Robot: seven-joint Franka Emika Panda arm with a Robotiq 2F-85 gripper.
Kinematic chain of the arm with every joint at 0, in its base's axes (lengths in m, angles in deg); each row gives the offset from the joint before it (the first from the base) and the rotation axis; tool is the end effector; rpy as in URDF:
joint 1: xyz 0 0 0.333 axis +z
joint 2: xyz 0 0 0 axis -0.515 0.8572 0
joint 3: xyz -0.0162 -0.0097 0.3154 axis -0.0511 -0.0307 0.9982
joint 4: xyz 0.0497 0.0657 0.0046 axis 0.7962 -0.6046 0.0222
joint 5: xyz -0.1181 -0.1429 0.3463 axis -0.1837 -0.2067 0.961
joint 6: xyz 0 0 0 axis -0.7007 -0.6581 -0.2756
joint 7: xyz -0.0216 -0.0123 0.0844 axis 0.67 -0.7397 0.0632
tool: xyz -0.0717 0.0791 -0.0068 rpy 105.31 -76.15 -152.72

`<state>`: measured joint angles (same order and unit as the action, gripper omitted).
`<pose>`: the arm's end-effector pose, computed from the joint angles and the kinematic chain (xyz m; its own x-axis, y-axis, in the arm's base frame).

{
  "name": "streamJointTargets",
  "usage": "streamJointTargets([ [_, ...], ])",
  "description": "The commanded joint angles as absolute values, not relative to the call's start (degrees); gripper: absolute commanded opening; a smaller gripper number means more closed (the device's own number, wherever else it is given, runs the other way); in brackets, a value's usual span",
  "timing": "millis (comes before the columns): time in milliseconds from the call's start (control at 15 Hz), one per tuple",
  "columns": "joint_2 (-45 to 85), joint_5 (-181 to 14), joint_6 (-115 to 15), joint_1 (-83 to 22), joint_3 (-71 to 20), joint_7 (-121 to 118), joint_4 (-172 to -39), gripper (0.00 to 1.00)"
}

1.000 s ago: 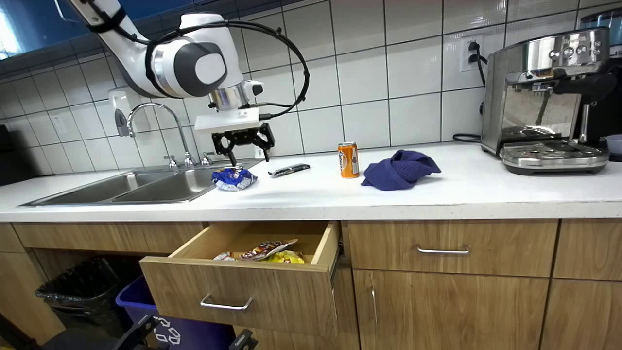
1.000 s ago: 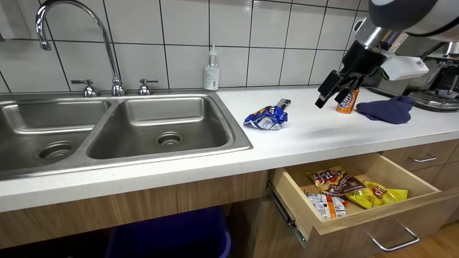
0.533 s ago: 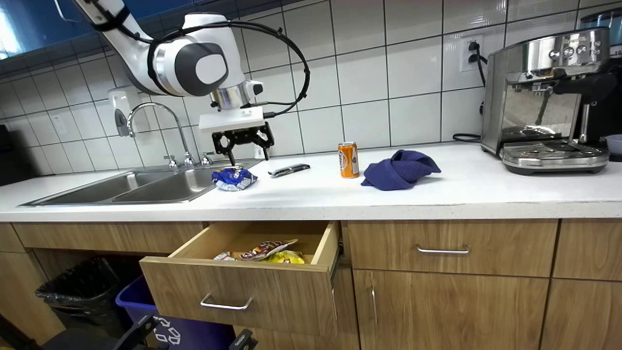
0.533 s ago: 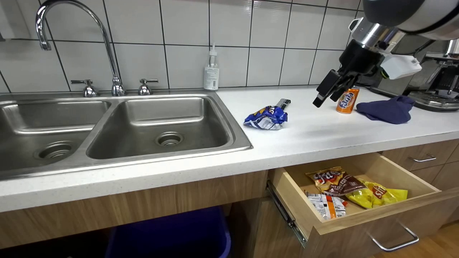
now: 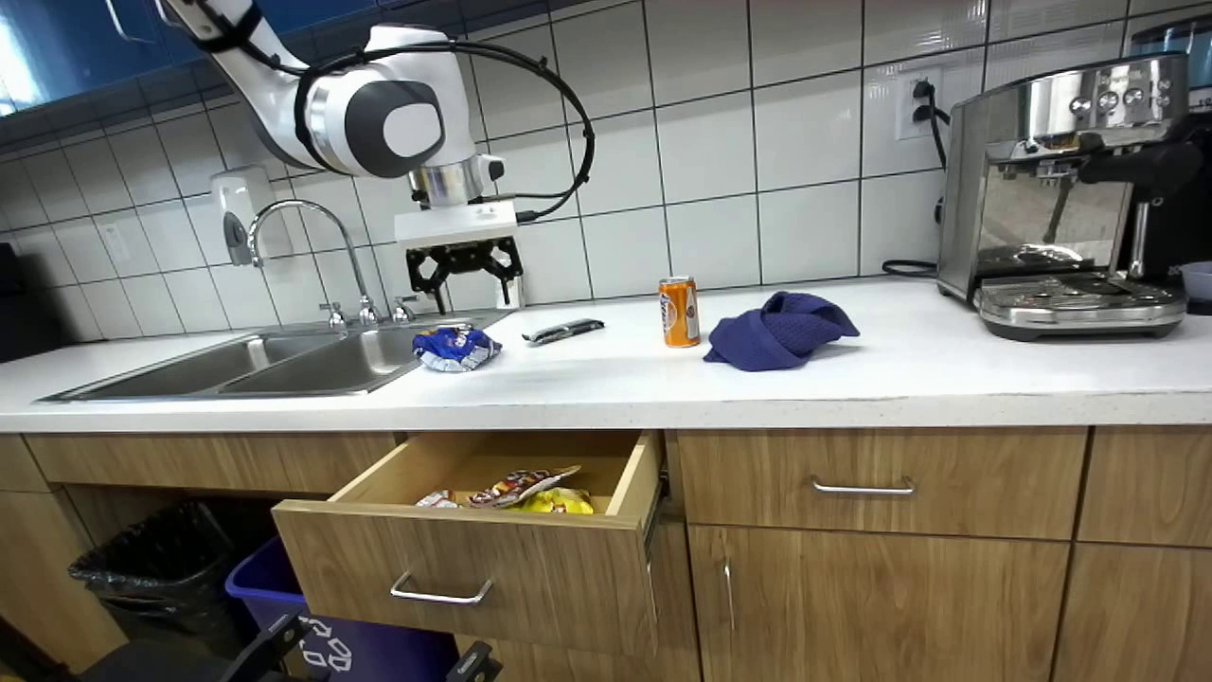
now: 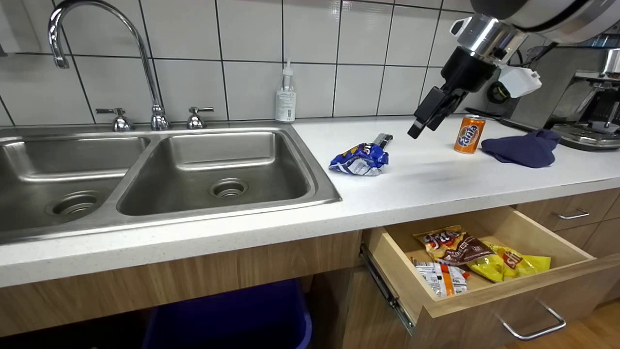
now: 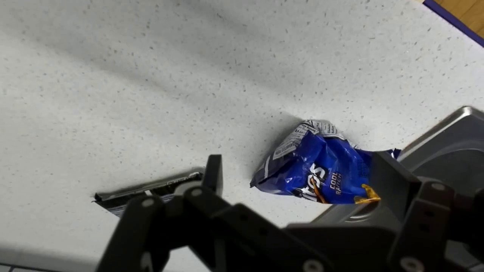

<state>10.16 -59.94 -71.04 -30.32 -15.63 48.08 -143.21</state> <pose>0.5543 0.0535 0.3374 0.7595 0.5325 0.3736 0.5664 -0.8238 0.0226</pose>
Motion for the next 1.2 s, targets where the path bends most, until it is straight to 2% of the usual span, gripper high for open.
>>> streamJointTargets([
  [0, 13.2, -59.1, -68.9, -31.0, -14.1, 50.3, -138.9, 1.00],
  [1133, 25.9, -65.3, -69.2, -30.8, -8.1, 45.8, -125.7, 1.00],
])
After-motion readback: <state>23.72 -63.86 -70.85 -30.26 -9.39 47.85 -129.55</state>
